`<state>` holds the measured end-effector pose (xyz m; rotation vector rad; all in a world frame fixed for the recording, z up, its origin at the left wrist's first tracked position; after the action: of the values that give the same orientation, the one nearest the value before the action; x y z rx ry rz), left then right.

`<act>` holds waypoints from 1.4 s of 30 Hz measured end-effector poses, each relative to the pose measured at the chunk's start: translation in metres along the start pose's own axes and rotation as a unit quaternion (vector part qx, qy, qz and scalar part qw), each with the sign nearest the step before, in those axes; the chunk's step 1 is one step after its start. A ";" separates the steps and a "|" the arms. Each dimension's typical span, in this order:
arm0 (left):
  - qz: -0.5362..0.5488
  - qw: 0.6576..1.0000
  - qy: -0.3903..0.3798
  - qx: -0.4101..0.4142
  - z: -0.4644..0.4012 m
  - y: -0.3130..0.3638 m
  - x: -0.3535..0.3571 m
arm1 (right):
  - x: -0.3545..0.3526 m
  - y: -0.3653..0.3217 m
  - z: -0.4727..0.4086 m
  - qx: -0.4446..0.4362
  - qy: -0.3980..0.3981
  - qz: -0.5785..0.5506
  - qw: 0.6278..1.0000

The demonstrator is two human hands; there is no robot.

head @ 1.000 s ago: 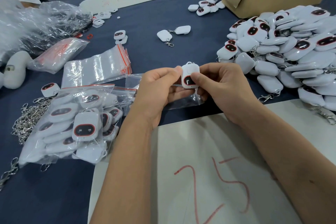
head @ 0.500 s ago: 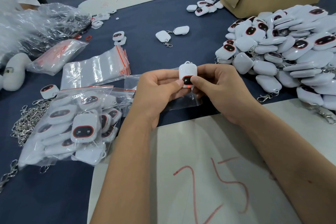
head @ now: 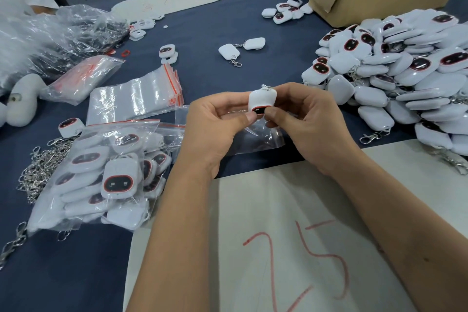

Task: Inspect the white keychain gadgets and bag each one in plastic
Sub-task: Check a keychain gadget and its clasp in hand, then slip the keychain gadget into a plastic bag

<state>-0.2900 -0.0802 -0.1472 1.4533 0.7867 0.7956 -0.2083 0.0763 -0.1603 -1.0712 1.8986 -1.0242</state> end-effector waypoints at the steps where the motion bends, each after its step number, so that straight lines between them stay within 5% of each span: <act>1: -0.001 1.000 0.000 0.007 0.000 0.001 0.000 | 0.001 0.000 0.000 -0.005 0.001 0.002 1.000; 22: 0.059 0.998 -0.010 -0.032 0.002 0.001 0.002 | 0.002 -0.001 0.001 -0.001 0.019 -0.052 0.998; 42: -0.052 0.997 0.024 0.052 0.001 -0.001 0.007 | 0.004 -0.005 0.003 -0.015 0.041 -0.010 0.999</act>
<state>-0.2851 -0.0745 -0.1483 1.4780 0.9442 0.7209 -0.2052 0.0704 -0.1575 -1.0818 1.9787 -1.0693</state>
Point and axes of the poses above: each hand's wrist, its own z-axis away from the middle knuckle, its own x-axis out of the palm, y = z × x, the point moved 1 cm from there along -z, towards the middle knuckle, and after that the axes turned 7 degrees about -x, right-handed, at the moved point
